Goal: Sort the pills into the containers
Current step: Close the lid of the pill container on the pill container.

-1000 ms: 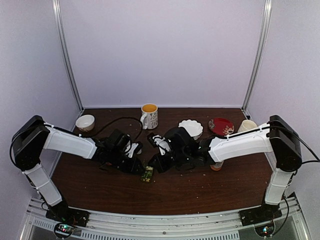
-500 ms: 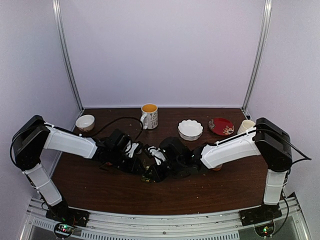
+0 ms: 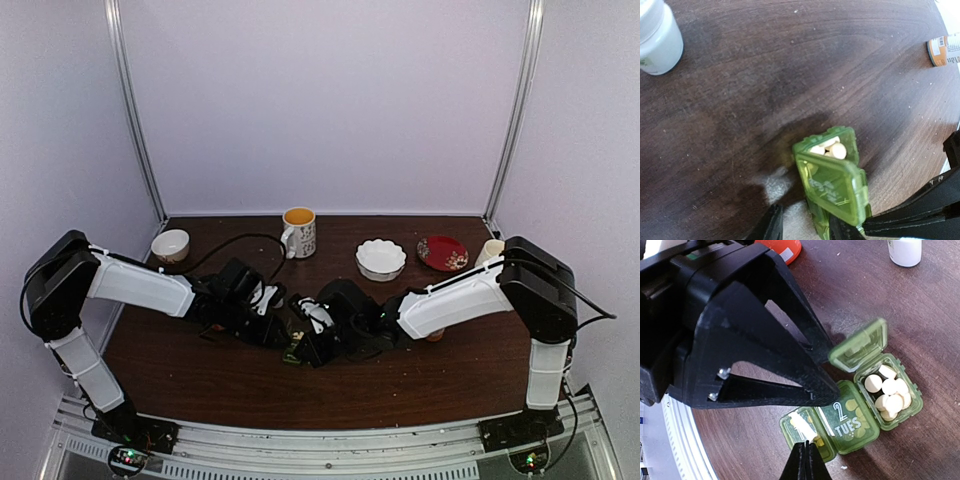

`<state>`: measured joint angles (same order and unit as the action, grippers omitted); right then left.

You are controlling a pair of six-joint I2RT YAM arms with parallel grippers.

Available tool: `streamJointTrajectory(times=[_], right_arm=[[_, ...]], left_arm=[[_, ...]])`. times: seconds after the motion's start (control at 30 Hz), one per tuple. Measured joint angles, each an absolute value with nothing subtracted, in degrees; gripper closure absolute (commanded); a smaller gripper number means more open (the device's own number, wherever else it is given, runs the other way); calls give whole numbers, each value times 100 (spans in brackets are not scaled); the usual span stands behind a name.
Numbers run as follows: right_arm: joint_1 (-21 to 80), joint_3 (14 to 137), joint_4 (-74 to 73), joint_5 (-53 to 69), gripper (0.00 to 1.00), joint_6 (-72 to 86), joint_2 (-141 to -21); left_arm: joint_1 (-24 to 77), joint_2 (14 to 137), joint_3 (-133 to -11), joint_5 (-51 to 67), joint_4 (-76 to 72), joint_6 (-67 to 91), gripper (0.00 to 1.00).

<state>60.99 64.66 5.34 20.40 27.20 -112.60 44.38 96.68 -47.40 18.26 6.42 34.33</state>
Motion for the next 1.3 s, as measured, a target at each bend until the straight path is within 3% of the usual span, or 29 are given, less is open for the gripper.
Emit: streamJointTrajectory(times=[0.37,1.3], right_arm=[[6084,6466,539,1962,100,2724,-11264],[6073,6228,794,1927,100,2716,-10890]], left_arm=[[4447,9614,-4757,1964,698,3446,56],[4515,9944,-4943,1986,576,3500,63]])
